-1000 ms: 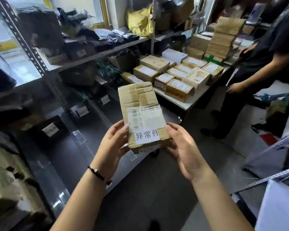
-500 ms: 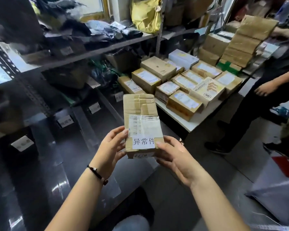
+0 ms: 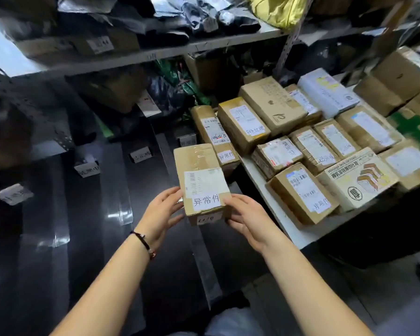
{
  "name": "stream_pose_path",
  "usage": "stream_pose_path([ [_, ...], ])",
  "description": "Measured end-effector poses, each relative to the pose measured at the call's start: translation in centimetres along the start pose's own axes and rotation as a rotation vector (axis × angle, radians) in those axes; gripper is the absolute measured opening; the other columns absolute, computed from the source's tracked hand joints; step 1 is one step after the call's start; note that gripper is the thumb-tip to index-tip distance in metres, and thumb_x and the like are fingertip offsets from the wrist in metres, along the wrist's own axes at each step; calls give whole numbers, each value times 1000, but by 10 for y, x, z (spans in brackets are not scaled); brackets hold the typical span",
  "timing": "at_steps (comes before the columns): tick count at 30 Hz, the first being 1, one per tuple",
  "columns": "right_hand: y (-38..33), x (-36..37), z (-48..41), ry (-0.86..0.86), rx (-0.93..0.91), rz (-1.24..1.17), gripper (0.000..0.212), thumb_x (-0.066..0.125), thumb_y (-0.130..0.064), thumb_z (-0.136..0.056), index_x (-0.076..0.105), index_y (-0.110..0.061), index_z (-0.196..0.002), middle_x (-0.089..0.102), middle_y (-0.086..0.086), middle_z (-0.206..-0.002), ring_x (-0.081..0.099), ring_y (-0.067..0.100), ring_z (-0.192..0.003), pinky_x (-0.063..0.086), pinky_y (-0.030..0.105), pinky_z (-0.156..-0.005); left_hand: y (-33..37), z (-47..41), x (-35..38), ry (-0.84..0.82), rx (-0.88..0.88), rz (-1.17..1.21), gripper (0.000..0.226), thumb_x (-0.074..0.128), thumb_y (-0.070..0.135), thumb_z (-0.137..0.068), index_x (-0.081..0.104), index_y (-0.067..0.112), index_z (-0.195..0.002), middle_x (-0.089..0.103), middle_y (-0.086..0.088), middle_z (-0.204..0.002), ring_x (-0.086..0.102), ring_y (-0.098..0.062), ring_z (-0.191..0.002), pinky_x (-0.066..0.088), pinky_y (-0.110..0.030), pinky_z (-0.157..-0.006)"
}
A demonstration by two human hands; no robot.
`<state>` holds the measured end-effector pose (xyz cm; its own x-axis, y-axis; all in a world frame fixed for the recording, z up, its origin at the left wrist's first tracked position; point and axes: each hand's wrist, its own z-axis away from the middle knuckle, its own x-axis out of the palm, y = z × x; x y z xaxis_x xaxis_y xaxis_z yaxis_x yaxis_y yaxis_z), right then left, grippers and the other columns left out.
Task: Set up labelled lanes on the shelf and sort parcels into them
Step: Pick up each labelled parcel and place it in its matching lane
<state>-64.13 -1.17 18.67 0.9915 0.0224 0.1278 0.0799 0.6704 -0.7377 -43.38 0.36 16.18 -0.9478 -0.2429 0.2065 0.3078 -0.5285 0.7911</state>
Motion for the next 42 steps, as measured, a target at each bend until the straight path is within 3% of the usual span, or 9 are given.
stream_pose_path([
  [5, -7, 2, -79, -59, 96, 23, 35, 66, -25, -96, 62, -13, -129, 77, 0, -111, 69, 15, -111, 46, 40, -109, 9, -29, -11, 206, -41, 59, 26, 58, 32, -98, 61, 21, -122, 71, 4, -119, 65, -17, -114, 52, -34, -88],
  [10, 7, 6, -145, -68, 152, 87, 41, 67, -24, -97, 58, -13, -135, 68, 4, -128, 62, 18, -121, 47, 35, -106, 10, -47, -21, 315, -77, 83, 33, 56, 32, -100, 58, 18, -129, 70, 0, -122, 69, -18, -109, 53, -32, -82],
  [23, 22, 29, -220, -67, 208, 131, 43, 66, -21, -98, 54, -12, -138, 62, 2, -135, 57, 16, -124, 44, 29, -100, 8, -64, -41, 444, -148, 116, 24, 57, 30, -100, 63, 21, -121, 71, -1, -119, 69, -20, -109, 54, -37, -90],
  [27, 17, 36, -218, -56, 204, 179, 33, 60, -18, -101, 55, -17, -133, 62, 1, -133, 57, 13, -116, 44, 30, -98, 6, -59, -45, 445, -158, 125, 25, 54, 30, -101, 61, 21, -123, 70, -1, -121, 68, -20, -110, 54, -39, -93],
  [31, -1, 43, -203, 43, 117, 321, 42, 57, -12, -100, 50, -11, -141, 58, 4, -136, 55, 13, -107, 40, 26, -89, 6, -57, -43, 449, -161, 178, 26, 55, 29, -100, 61, 19, -124, 70, -2, -122, 68, -21, -111, 54, -38, -91],
  [33, -19, 49, -191, 11, 46, 353, 48, 57, -14, -99, 46, -14, -145, 56, 0, -134, 56, 3, -95, 42, 21, -79, 12, -56, -40, 444, -134, 197, 27, 57, 30, -99, 61, 20, -124, 70, -2, -122, 68, -21, -110, 54, -36, -88],
  [35, -38, 57, -176, -76, -81, 488, 52, 59, -23, -98, 43, -23, -147, 53, -3, -140, 55, -3, -96, 44, 18, -76, 17, -55, -37, 465, -80, 173, 22, 58, 29, -99, 63, 23, -119, 70, -2, -122, 68, -20, -111, 53, -34, -85],
  [38, -57, 67, -155, -188, -349, 799, 58, 59, -40, -96, 39, -29, -150, 43, -7, -151, 48, 12, -130, 44, 32, -102, 26, -52, -34, 531, 46, -42, 18, 62, 27, -97, 62, 30, -114, 65, 3, -124, 63, -18, -118, 52, -31, -88],
  [42, -67, 87, -126, -293, -593, 1194, 75, 56, -58, -94, 27, -27, -157, 23, 1, -165, 23, 25, -150, 24, 51, -121, 30, -19, -38, 612, 173, -680, 58, 66, 39, -92, 42, 29, -144, 37, 11, -148, 37, -9, -136, 33, -30, -110],
])
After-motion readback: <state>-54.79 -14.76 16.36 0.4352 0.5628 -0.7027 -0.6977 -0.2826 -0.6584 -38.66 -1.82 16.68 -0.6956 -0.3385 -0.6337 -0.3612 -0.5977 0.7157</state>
